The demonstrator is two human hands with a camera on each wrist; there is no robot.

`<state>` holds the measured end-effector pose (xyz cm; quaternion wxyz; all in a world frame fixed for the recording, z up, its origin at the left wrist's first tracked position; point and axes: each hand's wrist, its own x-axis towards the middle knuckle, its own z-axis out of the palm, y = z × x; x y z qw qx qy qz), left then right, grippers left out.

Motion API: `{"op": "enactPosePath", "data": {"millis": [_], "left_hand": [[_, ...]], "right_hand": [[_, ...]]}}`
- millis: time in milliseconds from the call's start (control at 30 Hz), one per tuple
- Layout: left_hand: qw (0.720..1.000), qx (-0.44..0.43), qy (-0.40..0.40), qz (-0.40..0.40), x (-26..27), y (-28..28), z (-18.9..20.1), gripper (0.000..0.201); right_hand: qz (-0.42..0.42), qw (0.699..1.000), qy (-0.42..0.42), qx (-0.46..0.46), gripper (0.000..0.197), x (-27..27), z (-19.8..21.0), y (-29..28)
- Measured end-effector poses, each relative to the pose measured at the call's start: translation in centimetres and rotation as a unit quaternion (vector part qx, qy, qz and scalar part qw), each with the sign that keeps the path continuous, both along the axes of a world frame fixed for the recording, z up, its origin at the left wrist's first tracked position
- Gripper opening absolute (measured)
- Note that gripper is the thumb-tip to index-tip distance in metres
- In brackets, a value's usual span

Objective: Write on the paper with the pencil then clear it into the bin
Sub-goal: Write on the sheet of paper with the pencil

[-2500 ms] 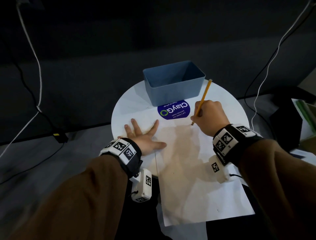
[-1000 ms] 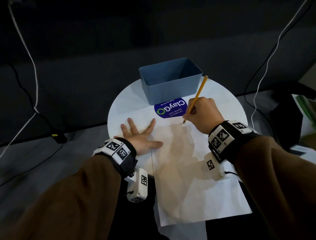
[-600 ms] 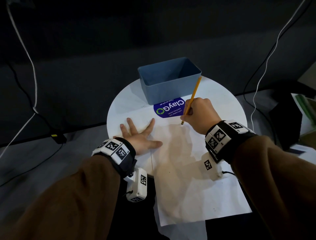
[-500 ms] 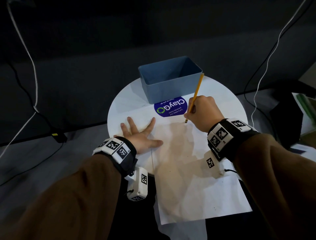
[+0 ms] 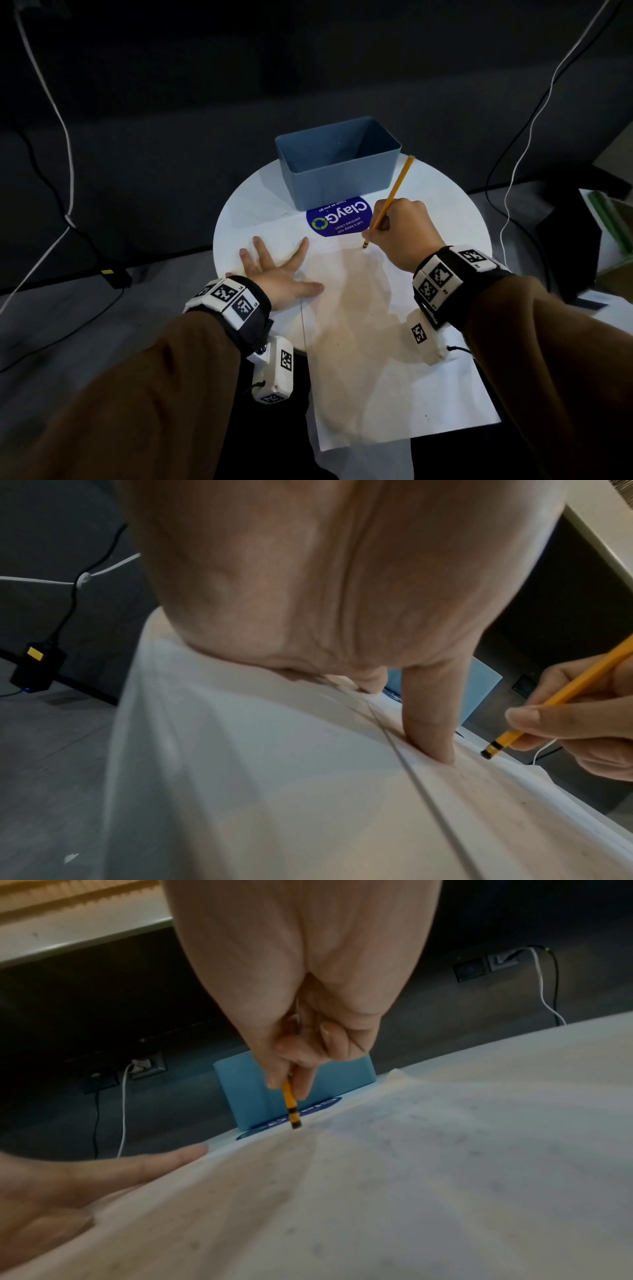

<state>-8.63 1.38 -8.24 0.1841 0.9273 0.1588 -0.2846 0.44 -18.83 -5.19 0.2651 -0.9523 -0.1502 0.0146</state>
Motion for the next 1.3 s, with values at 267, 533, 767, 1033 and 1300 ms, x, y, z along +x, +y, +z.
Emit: {"op": "enactPosePath", "data": {"millis": [267,533,767,1033,1300], "left_hand": [[1.000,-0.001,-0.006,0.003,-0.2,0.1,-0.1,0.091],[1.000,-0.004,-0.007,-0.001,-0.1,0.0,0.0,0.091],[1.000,-0.005,-0.007,-0.002,-0.2,0.1,0.1,0.091],[1.000,-0.005,-0.006,-0.002,-0.2,0.1,0.1,0.091],[1.000,0.000,0.000,-0.002,-0.2,0.0,0.2,0.091]], "right_hand": [[-0.048,0.998,-0.006,-0.031,0.013,0.7,1.1,-1.0],[-0.021,0.999,0.002,-0.028,0.023,0.2,0.6,0.0],[0.004,1.000,0.012,-0.028,0.035,0.1,0.4,0.9],[-0.004,1.000,-0.005,-0.019,0.024,-0.5,0.3,0.4],[-0.029,0.999,-0.018,-0.016,0.017,-0.4,0.8,-0.3]]}}
